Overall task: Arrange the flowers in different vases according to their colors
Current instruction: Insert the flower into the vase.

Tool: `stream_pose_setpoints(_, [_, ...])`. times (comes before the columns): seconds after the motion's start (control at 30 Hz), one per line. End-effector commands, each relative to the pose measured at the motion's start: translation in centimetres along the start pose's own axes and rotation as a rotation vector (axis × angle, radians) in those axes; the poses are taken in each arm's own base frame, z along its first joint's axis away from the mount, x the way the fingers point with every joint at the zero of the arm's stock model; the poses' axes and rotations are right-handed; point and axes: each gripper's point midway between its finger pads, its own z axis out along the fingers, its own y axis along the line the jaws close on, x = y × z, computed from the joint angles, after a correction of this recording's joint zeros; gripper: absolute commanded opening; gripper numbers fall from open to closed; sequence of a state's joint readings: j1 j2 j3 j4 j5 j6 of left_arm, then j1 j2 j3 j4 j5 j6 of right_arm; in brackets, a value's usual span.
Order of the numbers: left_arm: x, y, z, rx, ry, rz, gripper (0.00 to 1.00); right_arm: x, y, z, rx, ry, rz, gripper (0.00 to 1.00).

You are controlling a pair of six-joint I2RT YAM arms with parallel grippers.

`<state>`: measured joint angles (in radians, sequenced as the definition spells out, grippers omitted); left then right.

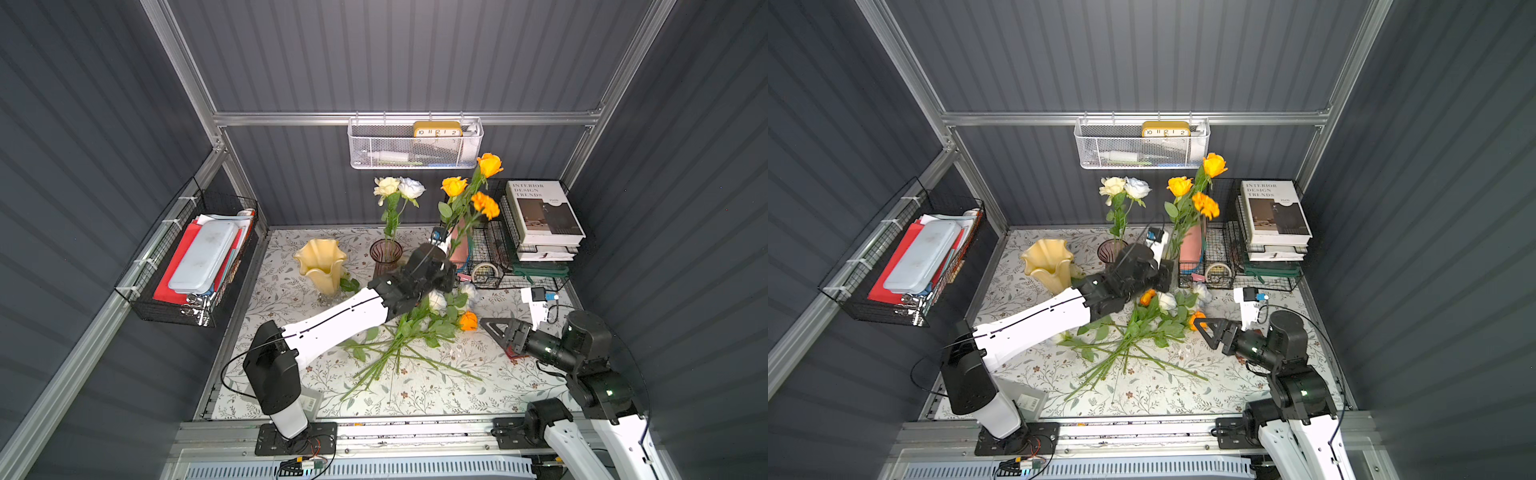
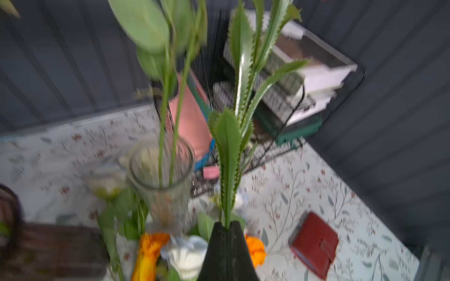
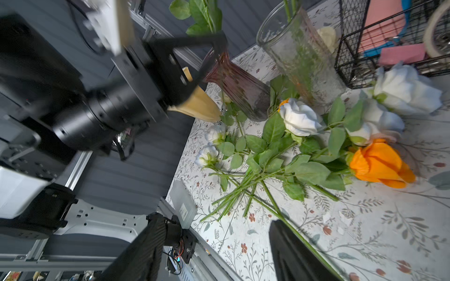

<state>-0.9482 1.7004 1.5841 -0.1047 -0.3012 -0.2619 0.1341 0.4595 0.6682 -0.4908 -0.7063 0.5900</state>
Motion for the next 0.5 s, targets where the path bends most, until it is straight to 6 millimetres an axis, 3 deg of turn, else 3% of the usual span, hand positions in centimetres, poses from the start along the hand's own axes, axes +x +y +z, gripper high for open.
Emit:
stream_pose_setpoints(0.0, [-10.0, 0.4, -2.5, -0.034, -0.285, 0.100, 0.00, 0.2, 0.4, 0.4, -0.043, 0.019, -0.030, 0.73])
stream_pose_setpoints(0.1, [-16.0, 2.1, -4.2, -0.048, -0.476, 0.116, 0.00, 0.6, -1.5, 1.0, 0.007, 0.022, 0.000, 0.73])
stream_pose_setpoints(0.2, [-19.1, 3.5, -4.9, -0.035, -0.616, 0.142, 0.00, 0.9, -2.7, 1.8, 0.020, 0.029, 0.019, 0.72])
stream_pose_setpoints(0.33, [-20.1, 4.2, -3.9, -0.002, -0.729, 0.182, 0.00, 1.2, -4.1, 2.7, 0.045, 0.042, 0.036, 0.72])
stream_pose_setpoints(0.47, [-19.0, 4.5, -1.9, 0.045, -0.753, 0.180, 0.00, 1.3, -4.8, 3.1, 0.067, 0.055, 0.040, 0.72])
